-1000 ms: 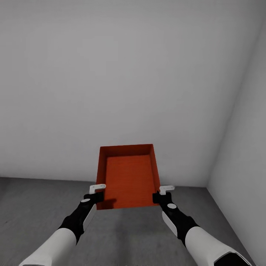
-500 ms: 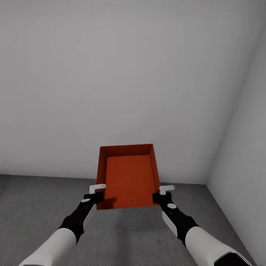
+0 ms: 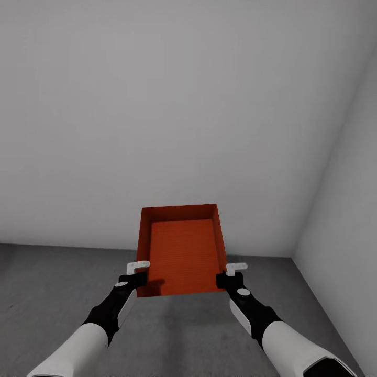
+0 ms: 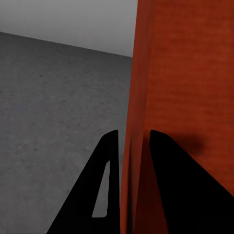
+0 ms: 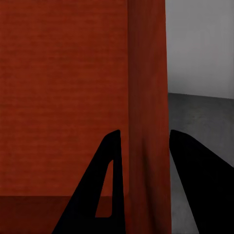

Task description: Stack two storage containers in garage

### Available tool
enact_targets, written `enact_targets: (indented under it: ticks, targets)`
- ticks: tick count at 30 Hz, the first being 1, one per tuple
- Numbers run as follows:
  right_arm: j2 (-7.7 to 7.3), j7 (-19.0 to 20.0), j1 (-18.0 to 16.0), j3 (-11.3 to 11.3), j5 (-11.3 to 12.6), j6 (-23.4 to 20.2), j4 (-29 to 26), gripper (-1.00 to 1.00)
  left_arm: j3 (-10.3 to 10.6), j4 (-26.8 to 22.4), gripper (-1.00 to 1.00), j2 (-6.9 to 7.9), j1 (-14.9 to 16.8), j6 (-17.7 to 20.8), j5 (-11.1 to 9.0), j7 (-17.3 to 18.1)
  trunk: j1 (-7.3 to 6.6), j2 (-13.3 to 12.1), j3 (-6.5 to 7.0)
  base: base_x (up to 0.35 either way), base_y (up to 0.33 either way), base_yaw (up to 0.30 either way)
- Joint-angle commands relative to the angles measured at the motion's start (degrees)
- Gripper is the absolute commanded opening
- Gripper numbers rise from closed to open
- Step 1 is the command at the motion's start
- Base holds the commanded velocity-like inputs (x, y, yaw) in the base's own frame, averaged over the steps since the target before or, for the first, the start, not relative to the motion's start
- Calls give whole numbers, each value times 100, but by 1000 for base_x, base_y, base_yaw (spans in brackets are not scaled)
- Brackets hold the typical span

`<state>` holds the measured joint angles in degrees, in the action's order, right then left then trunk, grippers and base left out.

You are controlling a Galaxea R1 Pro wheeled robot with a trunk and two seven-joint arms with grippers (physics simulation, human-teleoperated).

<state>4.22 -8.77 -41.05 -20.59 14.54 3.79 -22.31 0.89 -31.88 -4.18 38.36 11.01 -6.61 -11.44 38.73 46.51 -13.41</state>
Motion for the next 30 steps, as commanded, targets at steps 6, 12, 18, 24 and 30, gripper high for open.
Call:
enact_targets:
  ticks: [6,12,18,24,30]
  targets:
    - [-316,-418,-7,55,92,34,315,-100,-71,-37,-100,5,5,33,19,-52,1,7,-63,0,0,0]
    - [-316,-420,-7,55,93,34,315,-100,-71,-37,-100,5,5,33,19,-52,1,7,-118,0,0,0]
    - [-321,-420,-8,55,93,32,315,-100,-71,-37,-100,5,5,33,19,-52,1,7,-173,0,0,0]
    - [-325,-419,-8,56,93,-8,315,-100,-71,-37,-100,5,5,33,19,-52,1,7,-228,0,0,0]
    - [-325,-418,-4,55,93,-18,315,-100,-71,-37,-100,5,5,33,19,-52,1,7,-283,0,0,0]
